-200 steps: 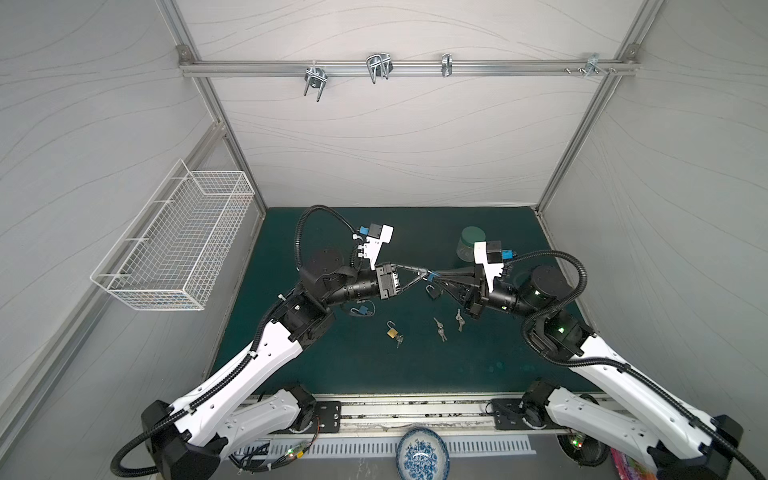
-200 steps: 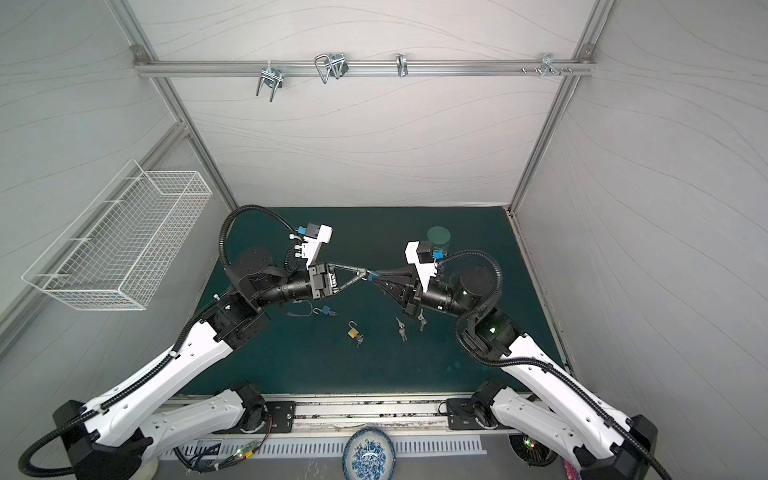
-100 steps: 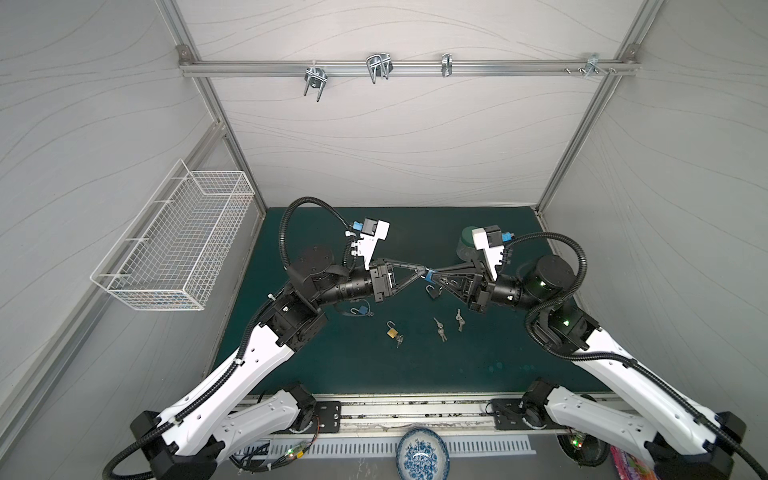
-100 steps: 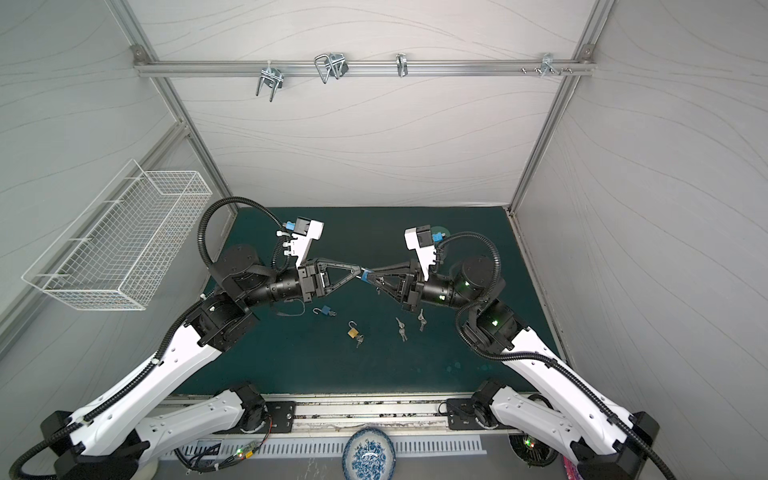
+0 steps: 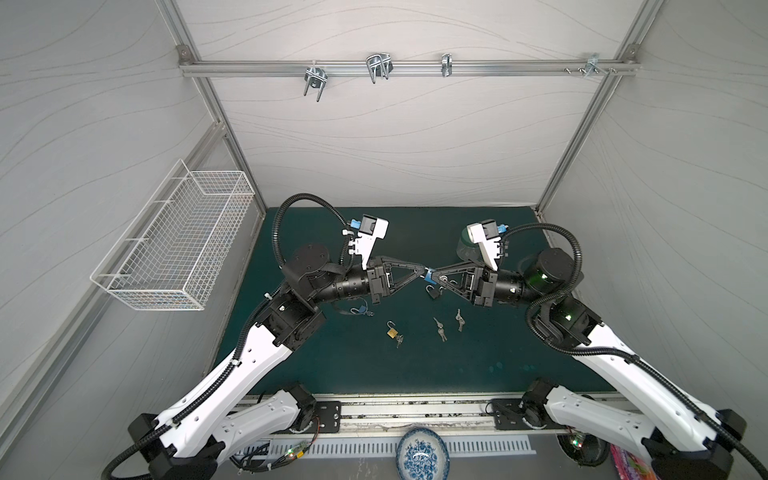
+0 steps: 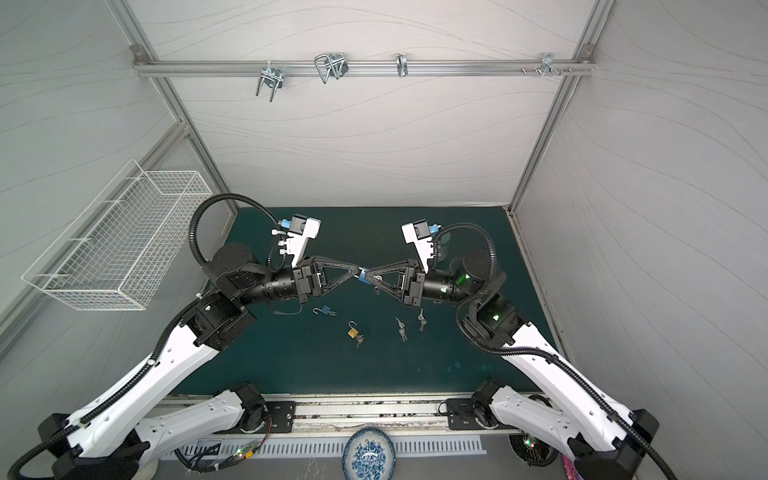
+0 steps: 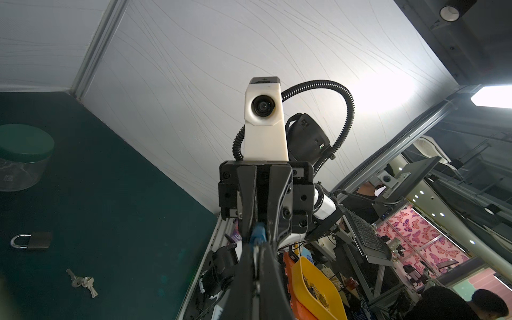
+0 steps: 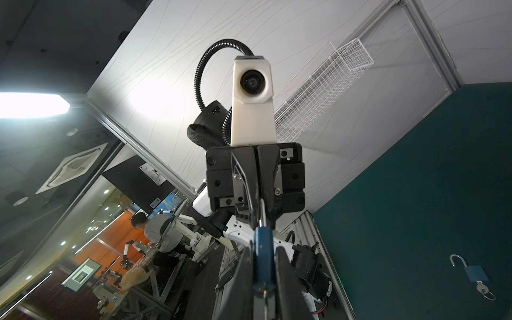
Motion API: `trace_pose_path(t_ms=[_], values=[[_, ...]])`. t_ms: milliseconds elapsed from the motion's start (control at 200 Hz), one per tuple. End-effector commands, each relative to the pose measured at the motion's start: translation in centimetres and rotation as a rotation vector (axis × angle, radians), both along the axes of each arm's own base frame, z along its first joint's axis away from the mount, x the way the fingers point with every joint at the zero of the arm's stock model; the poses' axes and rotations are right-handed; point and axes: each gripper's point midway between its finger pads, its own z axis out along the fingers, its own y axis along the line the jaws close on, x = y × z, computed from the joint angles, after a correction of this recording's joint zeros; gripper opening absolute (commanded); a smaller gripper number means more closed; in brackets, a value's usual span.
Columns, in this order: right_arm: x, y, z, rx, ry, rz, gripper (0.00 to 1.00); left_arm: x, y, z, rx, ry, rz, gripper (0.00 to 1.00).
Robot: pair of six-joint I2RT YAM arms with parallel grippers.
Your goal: Lock with the key
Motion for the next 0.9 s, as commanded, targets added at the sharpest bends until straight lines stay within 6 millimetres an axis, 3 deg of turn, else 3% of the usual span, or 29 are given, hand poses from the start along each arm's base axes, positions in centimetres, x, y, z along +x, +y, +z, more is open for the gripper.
trace_pose_path(t_ms=[0,245,555,895], values=[[-1.2,-0.1,2.2,0.054,-0.010,0.066,0.00,-0.5,0.2,1.6,-0.016,-0.061,-0.010,0.00],[-1.4,-0.2,2.8,0.061,-0.012,0.070,0.00,-0.5,-0.1,1.4,-0.011,-0.060,-0.023,0.00],[0.3,-0.3,3.2,0.060,-0.095,-0.054,0.00,-1.5,-1.9,0.5,-0.018,-0.034,-0.089,0.00],[1.1,0.3,5.5,0.098,-0.139,-0.068,0.00,-3.6,-4.7,-2.9,0.058,-0.002,-0.166,0.00]])
